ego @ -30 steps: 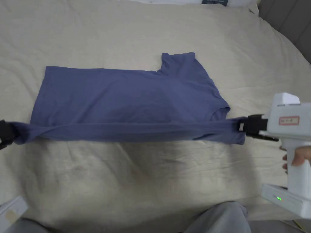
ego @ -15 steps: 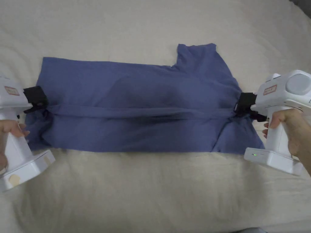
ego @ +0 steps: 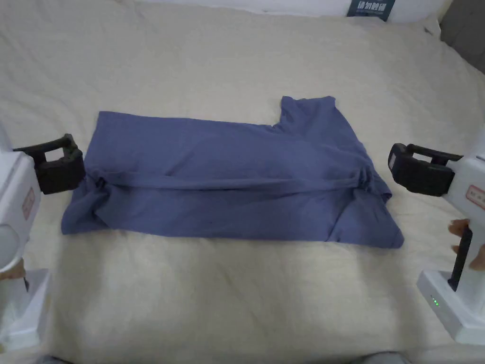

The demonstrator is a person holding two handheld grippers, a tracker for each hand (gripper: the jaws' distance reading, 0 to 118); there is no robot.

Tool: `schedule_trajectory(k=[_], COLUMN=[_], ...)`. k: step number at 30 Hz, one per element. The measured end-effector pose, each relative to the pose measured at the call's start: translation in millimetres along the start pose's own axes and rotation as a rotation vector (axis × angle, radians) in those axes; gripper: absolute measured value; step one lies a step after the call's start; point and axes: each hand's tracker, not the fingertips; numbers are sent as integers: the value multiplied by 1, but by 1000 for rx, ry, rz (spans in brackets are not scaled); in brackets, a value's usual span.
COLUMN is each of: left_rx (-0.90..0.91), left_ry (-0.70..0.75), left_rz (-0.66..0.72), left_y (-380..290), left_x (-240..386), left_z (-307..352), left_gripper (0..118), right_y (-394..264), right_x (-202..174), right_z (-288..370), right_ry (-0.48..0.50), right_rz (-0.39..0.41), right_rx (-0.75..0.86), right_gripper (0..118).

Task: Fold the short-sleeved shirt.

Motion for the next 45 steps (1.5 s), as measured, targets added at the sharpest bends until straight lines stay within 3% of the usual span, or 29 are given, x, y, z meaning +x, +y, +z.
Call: schedule_trajectory(k=[5,7,8,10,13,14,16,22,27,28,30,32,34,42,43,45], left_rx=[22,25,18,4,11,15,26,-2,-134,-190,-300,-415,-495,-788,-814,-819], left_ry=[-54,-92,-103,-139,-167,-168,-176,-213,-219,-235,-246,-260,-233,-152,-152,-158], left_rz=[-64,-44,-29,-6,7,5,5,25,30,52,114,148,135,95,96,90], left_y=[-15,-22,-25,-28,-32,-32,-32,-23,-2,2,9,7,2,-56,-63,-74], left_x=[15,17,18,20,22,24,25,24,8,3,-8,-15,-17,-13,-12,-9], left_z=[53,63,68,77,87,90,95,92,45,29,-5,-39,-66,-148,-154,-161], left_gripper=[115,100,85,63,16,3,0,0,1,10,66,102,118,116,112,91], right_y=[-25,-33,-35,-41,-47,-48,-49,-49,-45,-42,-41,-42,-43,-48,-48,-49], right_x=[-21,-28,-29,-34,-32,-33,-40,-39,-35,-42,-41,-40,-40,-43,-44,-45], right_z=[61,76,81,91,93,93,97,92,86,92,89,84,78,46,42,34], right_ry=[5,6,15,34,52,55,46,57,56,54,55,49,42,5,1,-9], right_rz=[3,-1,-2,-10,-25,-27,-34,-67,-61,-61,-65,-69,-66,-49,-48,-50], right_rx=[123,138,147,160,164,165,171,159,143,140,131,119,107,8,-4,-19], right_gripper=[118,118,117,96,23,8,2,1,1,1,1,1,1,1,1,1])
